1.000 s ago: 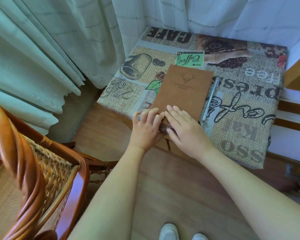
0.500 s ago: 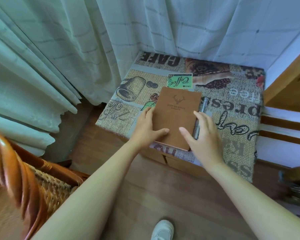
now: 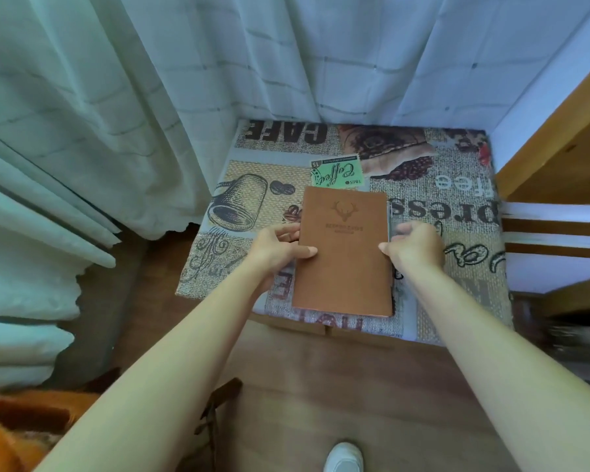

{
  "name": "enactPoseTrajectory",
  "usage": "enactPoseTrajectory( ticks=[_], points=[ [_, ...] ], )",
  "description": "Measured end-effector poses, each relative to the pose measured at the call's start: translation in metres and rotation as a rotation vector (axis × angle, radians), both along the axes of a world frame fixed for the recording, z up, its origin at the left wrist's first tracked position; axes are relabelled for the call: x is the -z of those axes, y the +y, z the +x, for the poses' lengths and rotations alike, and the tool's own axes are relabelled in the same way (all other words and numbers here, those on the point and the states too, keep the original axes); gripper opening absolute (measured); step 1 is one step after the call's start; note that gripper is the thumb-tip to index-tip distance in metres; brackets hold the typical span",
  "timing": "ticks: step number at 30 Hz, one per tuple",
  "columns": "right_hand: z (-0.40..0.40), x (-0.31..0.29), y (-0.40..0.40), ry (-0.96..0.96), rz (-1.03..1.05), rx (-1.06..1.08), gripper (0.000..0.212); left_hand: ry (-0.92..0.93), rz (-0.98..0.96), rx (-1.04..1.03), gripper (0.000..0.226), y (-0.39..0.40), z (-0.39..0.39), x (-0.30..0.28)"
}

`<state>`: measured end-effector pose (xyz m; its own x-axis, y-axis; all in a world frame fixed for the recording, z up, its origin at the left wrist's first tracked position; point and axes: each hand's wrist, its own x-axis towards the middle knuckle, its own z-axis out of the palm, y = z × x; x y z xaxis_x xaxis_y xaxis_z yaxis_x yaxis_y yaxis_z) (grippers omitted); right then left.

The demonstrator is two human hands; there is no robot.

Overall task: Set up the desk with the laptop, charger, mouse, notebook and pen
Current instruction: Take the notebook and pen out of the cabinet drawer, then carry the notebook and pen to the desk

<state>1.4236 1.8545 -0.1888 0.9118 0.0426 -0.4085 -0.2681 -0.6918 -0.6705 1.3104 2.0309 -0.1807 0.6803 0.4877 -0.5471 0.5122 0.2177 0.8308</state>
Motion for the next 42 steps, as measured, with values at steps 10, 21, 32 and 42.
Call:
enactPoseTrajectory(
  ticks=[10,21,32,42],
  points=[
    [0.006,-0.003,0.01,0.229,0.111,0.055,0.04,-0.064,-0.225,0.11,0.052,0.002,-0.005,0.007],
    [-0.008,-0.011,-0.006,0.271,0.348,0.092,0.04,-0.178,-0.362,0.043,0.051,0.001,-0.019,0.005],
    [-0.022,-0.045,-0.072,0.334,0.573,0.145,0.034,-0.292,-0.332,0.107,0.06,-0.032,-0.038,-0.038],
    [-0.071,-0.151,-0.189,0.182,0.659,0.14,0.025,-0.406,-0.361,0.21,0.052,-0.126,-0.064,-0.139]
  ],
)
